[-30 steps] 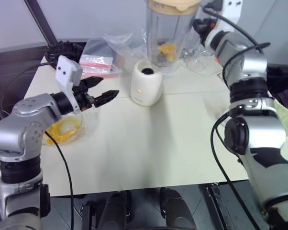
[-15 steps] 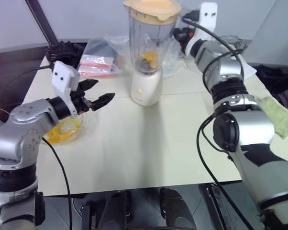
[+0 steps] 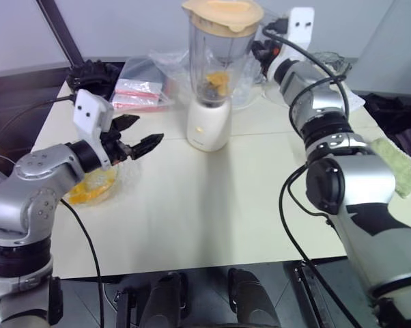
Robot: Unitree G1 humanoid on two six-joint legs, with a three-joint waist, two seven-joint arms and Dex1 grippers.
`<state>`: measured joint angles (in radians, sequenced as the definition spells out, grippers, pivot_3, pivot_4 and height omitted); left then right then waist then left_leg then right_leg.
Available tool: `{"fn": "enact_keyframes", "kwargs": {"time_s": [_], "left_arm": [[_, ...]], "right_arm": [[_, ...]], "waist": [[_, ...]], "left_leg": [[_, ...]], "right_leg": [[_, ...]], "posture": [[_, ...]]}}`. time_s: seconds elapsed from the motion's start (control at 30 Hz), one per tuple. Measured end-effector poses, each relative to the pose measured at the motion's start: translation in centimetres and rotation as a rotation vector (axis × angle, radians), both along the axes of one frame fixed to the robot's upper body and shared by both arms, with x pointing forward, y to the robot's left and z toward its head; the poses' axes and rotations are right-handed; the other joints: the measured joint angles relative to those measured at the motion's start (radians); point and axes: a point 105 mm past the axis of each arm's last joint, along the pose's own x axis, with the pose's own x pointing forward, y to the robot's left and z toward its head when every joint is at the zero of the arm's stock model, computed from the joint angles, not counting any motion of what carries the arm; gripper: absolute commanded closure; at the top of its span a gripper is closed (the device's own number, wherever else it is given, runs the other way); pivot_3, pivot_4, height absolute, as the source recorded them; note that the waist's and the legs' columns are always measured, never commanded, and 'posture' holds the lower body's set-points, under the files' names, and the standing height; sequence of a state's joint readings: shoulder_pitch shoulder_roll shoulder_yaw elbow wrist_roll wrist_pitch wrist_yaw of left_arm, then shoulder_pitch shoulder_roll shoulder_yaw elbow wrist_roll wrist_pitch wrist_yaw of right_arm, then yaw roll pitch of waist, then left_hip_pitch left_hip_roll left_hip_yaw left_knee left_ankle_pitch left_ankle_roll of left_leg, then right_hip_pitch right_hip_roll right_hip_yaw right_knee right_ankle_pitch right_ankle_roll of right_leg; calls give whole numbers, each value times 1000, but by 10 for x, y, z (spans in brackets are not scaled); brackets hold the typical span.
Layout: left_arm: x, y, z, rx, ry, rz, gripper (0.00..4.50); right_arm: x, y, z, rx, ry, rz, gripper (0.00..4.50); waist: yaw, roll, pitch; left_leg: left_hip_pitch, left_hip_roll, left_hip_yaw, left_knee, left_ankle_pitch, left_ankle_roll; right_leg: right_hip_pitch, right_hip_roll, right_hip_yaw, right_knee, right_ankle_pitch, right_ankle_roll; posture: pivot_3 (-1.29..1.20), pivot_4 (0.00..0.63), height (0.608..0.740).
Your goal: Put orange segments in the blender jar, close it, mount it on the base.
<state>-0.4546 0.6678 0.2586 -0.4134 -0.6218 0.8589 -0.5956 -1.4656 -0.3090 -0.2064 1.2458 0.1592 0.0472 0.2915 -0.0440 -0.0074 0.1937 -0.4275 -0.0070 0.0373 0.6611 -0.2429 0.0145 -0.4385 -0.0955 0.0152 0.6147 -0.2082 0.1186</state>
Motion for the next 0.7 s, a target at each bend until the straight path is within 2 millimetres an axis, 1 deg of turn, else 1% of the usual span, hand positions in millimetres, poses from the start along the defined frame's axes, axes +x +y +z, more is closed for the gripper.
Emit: {"fn": "enact_keyframes", "kwargs": {"time_s": [0.37,0.47,0.7], "left_arm": [[2,-1,-2,-4,2,12,348],[2,-1,-4,-10,7,18,348],[2,-1,-4,-14,4,20,348]], "right_arm": [[1,0,-2,12,-1,-10,3554],[0,4,-2,8,-17,4,3554],[-1,23,-3,-9,-36,68,3554]], "waist": [[-1,0,0],[-1,0,0],[-3,0,0]], "left_leg": [[1,0,0,0,0,0],[1,0,0,0,0,0],[1,2,0,0,0,-1]], "right_leg": [[1,0,0,0,0,0],[1,1,0,0,0,0],[1,2,0,1,0,0]], "posture": [[0,150,740],[0,150,740],[0,150,740]]}}
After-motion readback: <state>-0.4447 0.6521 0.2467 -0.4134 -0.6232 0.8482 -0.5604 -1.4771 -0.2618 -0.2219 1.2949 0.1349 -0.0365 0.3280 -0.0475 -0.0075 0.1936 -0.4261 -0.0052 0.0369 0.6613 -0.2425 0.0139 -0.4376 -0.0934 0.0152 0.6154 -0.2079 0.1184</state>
